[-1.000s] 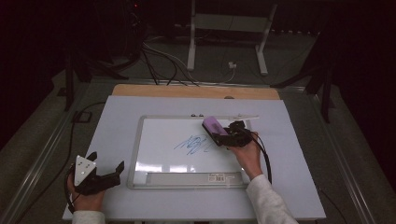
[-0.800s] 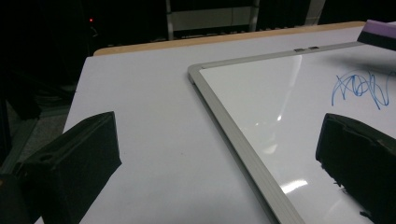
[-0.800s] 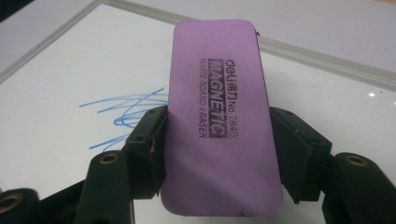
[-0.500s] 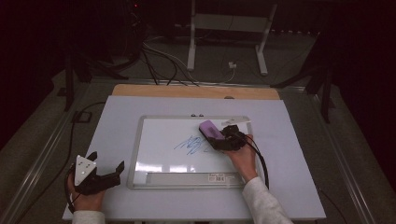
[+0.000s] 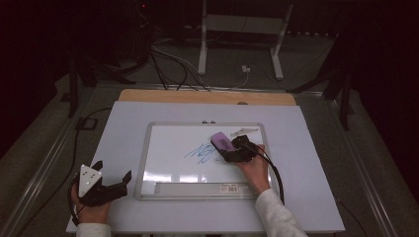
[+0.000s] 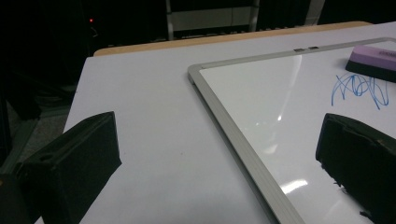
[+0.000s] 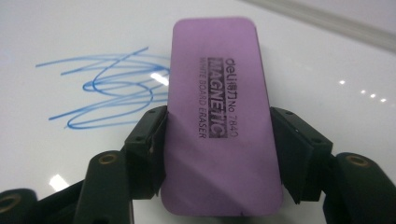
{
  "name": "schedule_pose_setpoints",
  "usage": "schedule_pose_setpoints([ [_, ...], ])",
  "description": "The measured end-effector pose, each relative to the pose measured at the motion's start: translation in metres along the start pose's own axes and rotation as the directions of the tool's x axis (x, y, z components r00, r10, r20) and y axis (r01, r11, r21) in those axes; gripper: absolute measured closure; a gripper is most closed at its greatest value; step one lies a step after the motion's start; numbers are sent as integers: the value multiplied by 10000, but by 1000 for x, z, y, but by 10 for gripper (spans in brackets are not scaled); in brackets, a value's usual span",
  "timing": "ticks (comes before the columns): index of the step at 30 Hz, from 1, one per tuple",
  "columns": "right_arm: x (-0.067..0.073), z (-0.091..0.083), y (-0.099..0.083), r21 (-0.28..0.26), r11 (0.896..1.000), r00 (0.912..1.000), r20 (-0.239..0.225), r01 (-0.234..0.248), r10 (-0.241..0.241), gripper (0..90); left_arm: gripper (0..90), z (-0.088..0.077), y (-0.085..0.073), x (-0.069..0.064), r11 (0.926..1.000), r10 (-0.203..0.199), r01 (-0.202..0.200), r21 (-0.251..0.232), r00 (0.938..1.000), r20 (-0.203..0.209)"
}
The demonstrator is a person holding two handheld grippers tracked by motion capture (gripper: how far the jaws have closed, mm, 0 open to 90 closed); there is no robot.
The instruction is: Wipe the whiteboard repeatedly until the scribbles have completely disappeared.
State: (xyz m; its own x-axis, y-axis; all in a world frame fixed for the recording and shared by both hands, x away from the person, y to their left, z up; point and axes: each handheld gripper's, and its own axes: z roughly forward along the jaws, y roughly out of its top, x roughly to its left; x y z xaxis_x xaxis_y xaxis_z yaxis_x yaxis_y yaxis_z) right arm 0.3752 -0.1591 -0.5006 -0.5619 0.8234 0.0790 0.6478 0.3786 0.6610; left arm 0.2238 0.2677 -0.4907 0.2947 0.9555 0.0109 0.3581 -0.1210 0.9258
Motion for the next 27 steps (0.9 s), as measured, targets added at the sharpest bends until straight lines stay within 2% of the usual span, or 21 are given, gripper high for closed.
schedule_pose_setpoints([
  [2, 0, 2, 0, 116, 9999, 9997, -234, -61, 64, 314, 6, 0, 0, 0, 10000, -6, 6, 12, 10000, 5],
  [3, 0, 2, 0, 88, 10000, 9998, -196, -35, 37, 292, 6, 0, 0, 0, 10000, -1, 1, 17, 10000, 4],
  [6, -1, 2, 3, -204, 9997, 9998, -157, -134, 131, 274, 6, 0, 0, 0, 10000, 12, -12, 14, 10000, 6],
  [11, -9, 4, 8, -425, 9959, 9962, -383, -794, 778, 308, 6, 0, 0, 0, 10000, 9, -9, 29, 10000, 18],
  [16, -12, 8, 8, -440, 9927, 9907, -812, -1126, 1088, 347, 6, 1, 0, 0, 10000, 17, -17, 36, 10000, 26],
  [19, -11, 10, 7, -385, 9925, 9895, -905, -1162, 1123, 386, 6, 1, 0, 0, 10000, 21, -21, 37, 10000, 33],
  [24, -9, 10, 8, -437, 9933, 9918, -749, -1068, 1033, 406, 6, 1, -1, 0, 10000, 7, -7, 41, 10000, 33],
  [27, -11, 10, 8, -404, 9915, 9910, -564, -1234, 1211, 407, 6, 0, -1, 0, 10000, 13, -13, 38, 10000, 26],
])
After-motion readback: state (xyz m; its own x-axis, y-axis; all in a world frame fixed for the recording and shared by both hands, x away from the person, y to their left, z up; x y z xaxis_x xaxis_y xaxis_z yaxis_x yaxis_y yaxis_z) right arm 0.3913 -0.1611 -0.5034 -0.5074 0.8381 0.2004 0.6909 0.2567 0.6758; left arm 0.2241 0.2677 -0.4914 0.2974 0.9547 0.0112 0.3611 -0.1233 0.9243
